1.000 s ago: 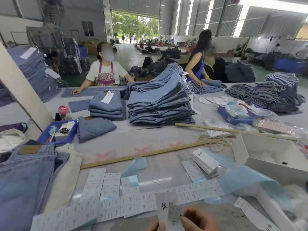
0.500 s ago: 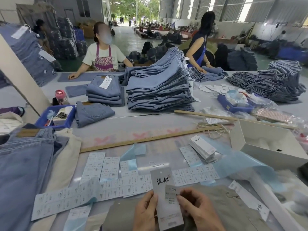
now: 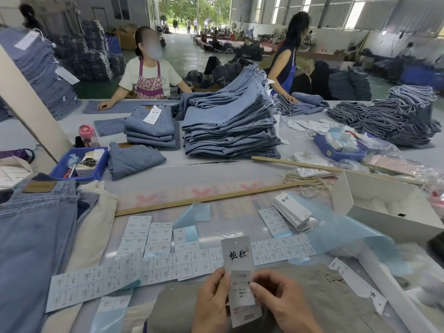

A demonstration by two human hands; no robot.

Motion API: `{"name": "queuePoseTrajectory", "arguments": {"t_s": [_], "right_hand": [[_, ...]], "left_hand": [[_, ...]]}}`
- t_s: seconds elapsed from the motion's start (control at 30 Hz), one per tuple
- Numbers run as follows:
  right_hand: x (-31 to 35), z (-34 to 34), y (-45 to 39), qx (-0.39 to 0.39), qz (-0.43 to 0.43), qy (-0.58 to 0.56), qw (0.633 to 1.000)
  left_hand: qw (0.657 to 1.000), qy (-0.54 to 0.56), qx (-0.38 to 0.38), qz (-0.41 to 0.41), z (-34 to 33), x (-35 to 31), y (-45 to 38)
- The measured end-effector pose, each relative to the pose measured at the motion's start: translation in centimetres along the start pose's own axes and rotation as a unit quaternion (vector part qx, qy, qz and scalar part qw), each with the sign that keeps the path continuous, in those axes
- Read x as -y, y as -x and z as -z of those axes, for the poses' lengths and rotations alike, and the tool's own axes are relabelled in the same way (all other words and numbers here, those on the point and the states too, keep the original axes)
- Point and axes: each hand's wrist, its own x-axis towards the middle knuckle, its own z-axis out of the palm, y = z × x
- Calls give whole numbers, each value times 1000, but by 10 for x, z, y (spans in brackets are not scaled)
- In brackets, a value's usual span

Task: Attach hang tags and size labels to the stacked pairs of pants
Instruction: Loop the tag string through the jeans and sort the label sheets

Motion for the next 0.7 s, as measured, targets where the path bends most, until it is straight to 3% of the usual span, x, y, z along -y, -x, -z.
{"name": "queuePoseTrajectory", "arguments": {"t_s": [0.27, 0.37, 0.47, 0.6, 0.7], "right_hand": [[-4, -4, 3, -19, 16, 67, 997], [-13, -14, 5, -100, 56, 158, 981], [-10, -17, 2, -162, 45, 132, 977], [-4, -16, 5, -65, 17, 98, 993], [-2, -17, 9, -61, 11, 43, 997]], "left_hand": [[996, -67, 9, -67, 3, 10, -1], [993, -85, -4, -79, 2, 15, -3], [995, -59, -18, -74, 5, 15, -4], [994, -78, 21, -77, 10, 11, -2], [989, -105, 72, -73, 11, 7, 1]]}}
